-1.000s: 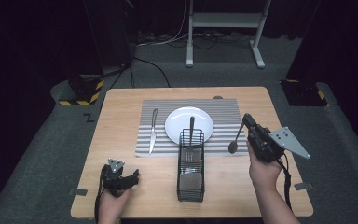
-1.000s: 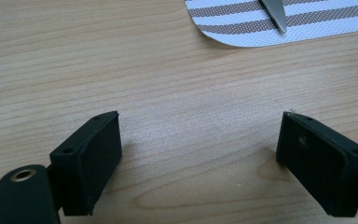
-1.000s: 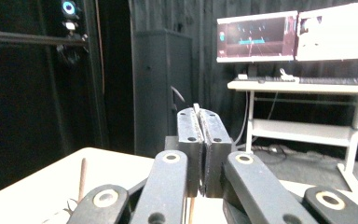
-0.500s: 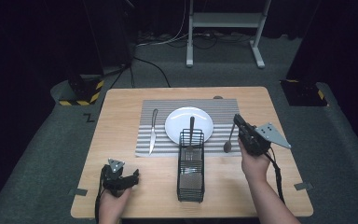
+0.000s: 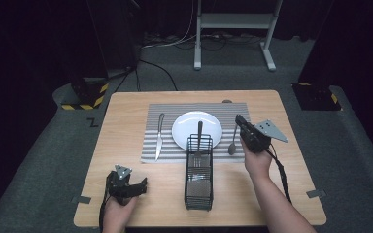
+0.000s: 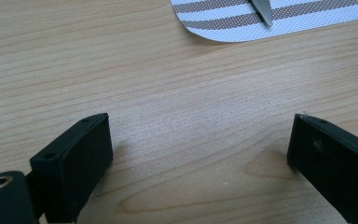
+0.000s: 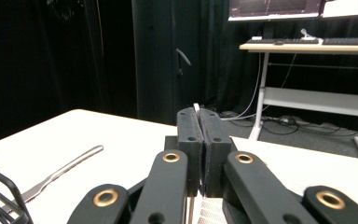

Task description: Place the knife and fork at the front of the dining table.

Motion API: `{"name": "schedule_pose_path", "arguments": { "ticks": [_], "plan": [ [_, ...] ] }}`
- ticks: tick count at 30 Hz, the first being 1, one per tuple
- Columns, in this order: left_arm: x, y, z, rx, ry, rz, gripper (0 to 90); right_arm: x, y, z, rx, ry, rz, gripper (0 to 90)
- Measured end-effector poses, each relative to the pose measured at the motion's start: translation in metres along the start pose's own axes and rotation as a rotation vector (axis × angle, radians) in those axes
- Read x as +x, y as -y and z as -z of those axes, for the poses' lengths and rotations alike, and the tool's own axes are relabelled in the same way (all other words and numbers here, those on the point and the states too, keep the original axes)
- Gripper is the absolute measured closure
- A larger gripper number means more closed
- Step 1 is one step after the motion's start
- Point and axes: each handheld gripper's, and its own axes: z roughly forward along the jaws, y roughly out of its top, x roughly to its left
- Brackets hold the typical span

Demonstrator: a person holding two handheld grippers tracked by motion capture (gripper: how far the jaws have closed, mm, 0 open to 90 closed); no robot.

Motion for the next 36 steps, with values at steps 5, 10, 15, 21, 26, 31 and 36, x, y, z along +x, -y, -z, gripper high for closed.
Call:
{"name": "schedule_pose_path", "arguments": {
  "ticks": [5,10,15,21,26,31,36],
  "plan": [
    [0.0,0.0,0.0,0.0,0.0,0.0,6.6,0.001,0.003,0.001,0.022,-0.029,0.0,88.7],
    [0.0,0.0,0.0,0.0,-0.002,0.001,6.6,0.0,0.004,0.006,0.015,-0.036,0.02,88.7],
    [0.0,0.0,0.0,0.0,-0.002,0.002,6.6,-0.004,0.006,0.0,0.016,-0.031,0.003,88.6],
    [0.0,0.0,0.0,0.0,-0.002,0.002,6.6,-0.007,0.008,-0.018,0.031,-0.023,-0.016,88.5],
    [0.0,0.0,0.0,0.001,0.001,0.0,6.2,-0.018,0.011,-0.037,0.051,-0.01,-0.073,88.3],
    [0.0,0.0,0.0,0.003,0.003,-0.003,5.9,-0.029,0.017,-0.057,0.088,0.008,-0.135,88.1],
    [0.0,0.0,0.0,0.002,0.004,-0.003,5.9,-0.033,0.021,-0.075,0.112,0.037,-0.142,87.6]
  ]
}}
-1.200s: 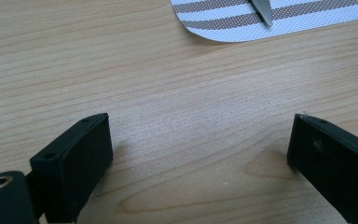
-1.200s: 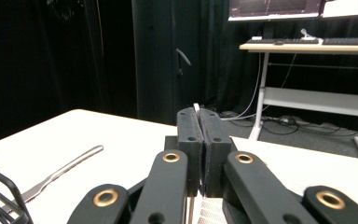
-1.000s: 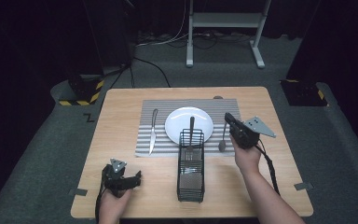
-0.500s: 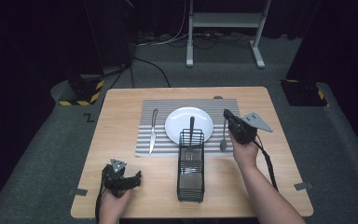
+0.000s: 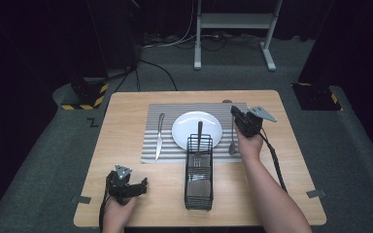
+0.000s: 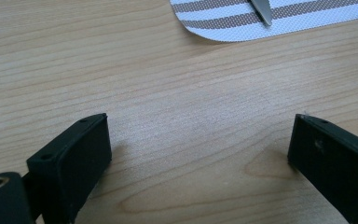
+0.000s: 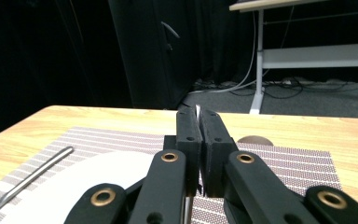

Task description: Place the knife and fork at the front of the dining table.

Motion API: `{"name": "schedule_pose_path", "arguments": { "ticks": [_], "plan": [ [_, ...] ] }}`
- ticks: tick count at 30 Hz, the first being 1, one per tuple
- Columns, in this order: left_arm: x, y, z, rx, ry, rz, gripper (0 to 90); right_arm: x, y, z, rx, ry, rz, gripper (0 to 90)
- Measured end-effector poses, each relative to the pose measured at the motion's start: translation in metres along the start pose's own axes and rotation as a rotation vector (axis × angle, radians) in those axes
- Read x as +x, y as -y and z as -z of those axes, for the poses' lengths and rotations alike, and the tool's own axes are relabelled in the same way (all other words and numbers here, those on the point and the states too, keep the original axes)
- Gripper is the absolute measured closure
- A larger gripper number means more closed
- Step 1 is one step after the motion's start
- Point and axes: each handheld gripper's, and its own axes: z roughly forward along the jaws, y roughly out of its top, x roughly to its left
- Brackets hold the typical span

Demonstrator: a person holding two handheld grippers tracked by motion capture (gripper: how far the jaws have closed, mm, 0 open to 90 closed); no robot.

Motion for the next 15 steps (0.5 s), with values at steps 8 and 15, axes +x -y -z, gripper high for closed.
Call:
{"name": "schedule_pose_path", "arguments": {
  "ticks": [8,15],
  "plan": [
    [0.0,0.0,0.0,0.004,0.007,-0.006,4.2,-0.002,0.005,-0.015,0.027,0.034,0.002,86.9],
    [0.001,0.0,0.0,0.002,0.02,-0.001,3.6,-0.009,0.006,-0.029,0.069,0.063,-0.004,86.6]
  ]
}}
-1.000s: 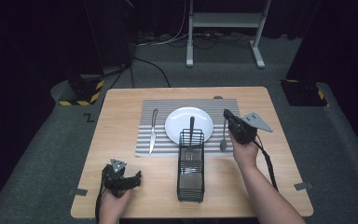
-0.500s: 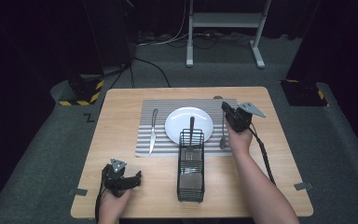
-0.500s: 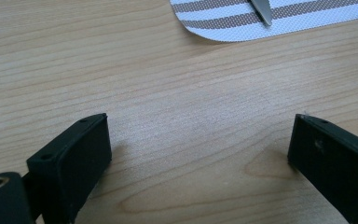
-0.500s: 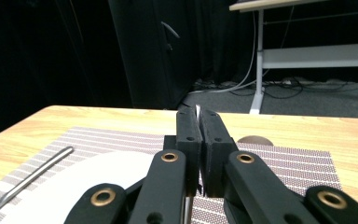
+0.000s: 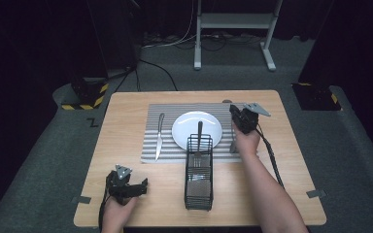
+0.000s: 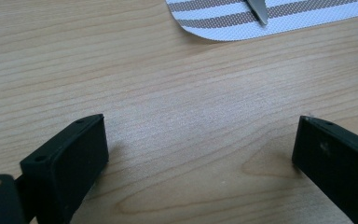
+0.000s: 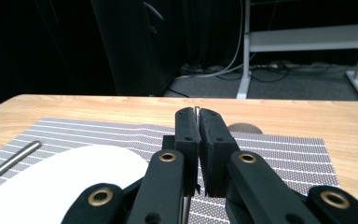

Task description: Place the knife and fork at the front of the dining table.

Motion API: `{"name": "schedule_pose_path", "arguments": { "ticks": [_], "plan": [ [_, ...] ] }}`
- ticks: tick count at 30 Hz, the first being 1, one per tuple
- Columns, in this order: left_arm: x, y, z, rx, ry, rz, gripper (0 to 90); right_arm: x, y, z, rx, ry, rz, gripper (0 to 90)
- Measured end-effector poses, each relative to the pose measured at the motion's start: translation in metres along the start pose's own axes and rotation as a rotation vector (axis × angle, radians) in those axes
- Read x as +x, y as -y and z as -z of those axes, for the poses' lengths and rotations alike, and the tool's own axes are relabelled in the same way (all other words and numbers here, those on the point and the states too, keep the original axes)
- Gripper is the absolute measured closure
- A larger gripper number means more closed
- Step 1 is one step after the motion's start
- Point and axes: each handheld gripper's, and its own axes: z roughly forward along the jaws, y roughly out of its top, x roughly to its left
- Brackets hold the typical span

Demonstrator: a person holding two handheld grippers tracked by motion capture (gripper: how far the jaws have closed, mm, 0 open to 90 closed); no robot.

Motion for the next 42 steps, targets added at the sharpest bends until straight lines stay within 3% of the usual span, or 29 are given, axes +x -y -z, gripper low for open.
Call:
{"name": "schedule_pose_path", "arguments": {
  "ticks": [6,12,16,24,33,38,42],
  "plan": [
    [0.0,0.0,0.0,0.0,0.004,-0.002,3.1,-0.001,0.005,-0.006,0.018,0.02,-0.026,86.7],
    [0.002,0.0,0.001,-0.004,0.019,0.009,3.2,0.001,0.009,-0.008,0.034,0.03,-0.002,85.7],
    [0.002,0.0,0.001,-0.005,0.023,0.01,3.1,-0.002,0.01,-0.007,0.034,0.043,-0.008,77.2],
    [0.002,0.0,0.001,-0.006,0.026,0.01,2.7,-0.004,0.012,0.003,0.036,0.049,0.003,76.8],
    [0.0,0.0,0.0,0.005,0.017,-0.009,2.5,-0.003,0.03,0.046,0.073,0.044,0.05,79.9],
    [-0.001,0.0,0.0,0.006,0.01,-0.019,2.4,0.002,0.042,0.073,0.137,0.066,0.082,79.8],
    [0.0,0.0,0.0,0.003,0.018,-0.011,2.2,0.004,0.055,0.09,0.23,0.086,0.078,79.7]
  ]
}}
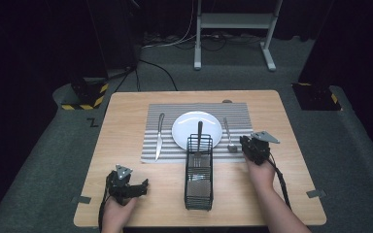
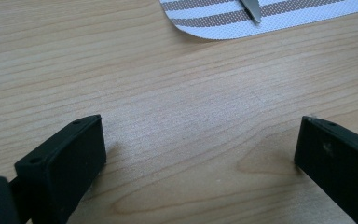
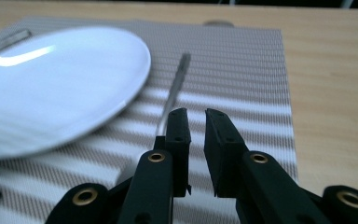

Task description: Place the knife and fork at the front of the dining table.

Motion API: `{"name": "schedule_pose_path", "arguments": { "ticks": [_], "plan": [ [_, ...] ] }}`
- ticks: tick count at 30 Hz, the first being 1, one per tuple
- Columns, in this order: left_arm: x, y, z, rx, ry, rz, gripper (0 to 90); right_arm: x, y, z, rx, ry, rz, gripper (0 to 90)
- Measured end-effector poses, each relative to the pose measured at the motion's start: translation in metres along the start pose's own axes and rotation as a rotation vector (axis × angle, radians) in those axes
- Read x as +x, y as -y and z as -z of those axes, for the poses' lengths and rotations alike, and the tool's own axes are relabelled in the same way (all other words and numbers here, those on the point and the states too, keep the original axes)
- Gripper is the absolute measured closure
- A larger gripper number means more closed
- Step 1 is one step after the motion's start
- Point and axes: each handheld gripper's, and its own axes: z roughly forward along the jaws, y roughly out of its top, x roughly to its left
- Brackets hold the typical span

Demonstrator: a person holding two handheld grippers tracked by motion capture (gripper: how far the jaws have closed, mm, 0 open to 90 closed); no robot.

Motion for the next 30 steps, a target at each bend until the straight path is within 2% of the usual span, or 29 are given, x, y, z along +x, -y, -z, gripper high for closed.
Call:
{"name": "schedule_pose_path", "arguments": {
  "ticks": [5,9,12,14,18,21,23,26,27,30],
  "plan": [
    [0.0,0.0,0.0,-0.002,0.002,0.004,2.2,0.006,0.013,0.002,0.086,0.031,0.025,78.6],
    [0.001,0.0,0.001,-0.005,0.011,0.009,2.2,0.009,0.017,0.0,0.116,0.041,0.025,78.9],
    [0.002,0.001,0.001,-0.008,0.015,0.014,2.2,0.011,0.02,-0.002,0.129,0.026,0.026,78.9],
    [0.002,0.001,0.001,-0.008,0.015,0.013,2.1,0.015,0.02,-0.002,0.112,0.021,0.036,79.2],
    [0.002,0.001,0.001,-0.008,0.016,0.013,2.1,0.018,0.021,-0.001,0.118,0.014,0.043,79.0],
    [0.002,0.001,0.001,-0.008,0.014,0.013,2.2,0.017,0.02,0.005,0.077,0.012,0.04,77.8],
    [0.001,0.001,0.001,-0.007,0.012,0.011,2.2,0.018,0.017,0.011,0.039,0.005,0.042,73.7],
    [0.001,0.001,0.001,-0.006,0.01,0.01,2.2,0.02,0.011,0.026,-0.046,0.003,0.047,68.5],
    [0.001,0.0,0.001,-0.005,0.007,0.007,2.3,0.021,0.01,0.033,-0.095,0.001,0.052,66.3],
    [-0.001,0.0,0.0,0.003,-0.006,-0.007,2.7,0.025,0.009,0.046,-0.167,-0.008,0.054,61.4]
  ]
}}
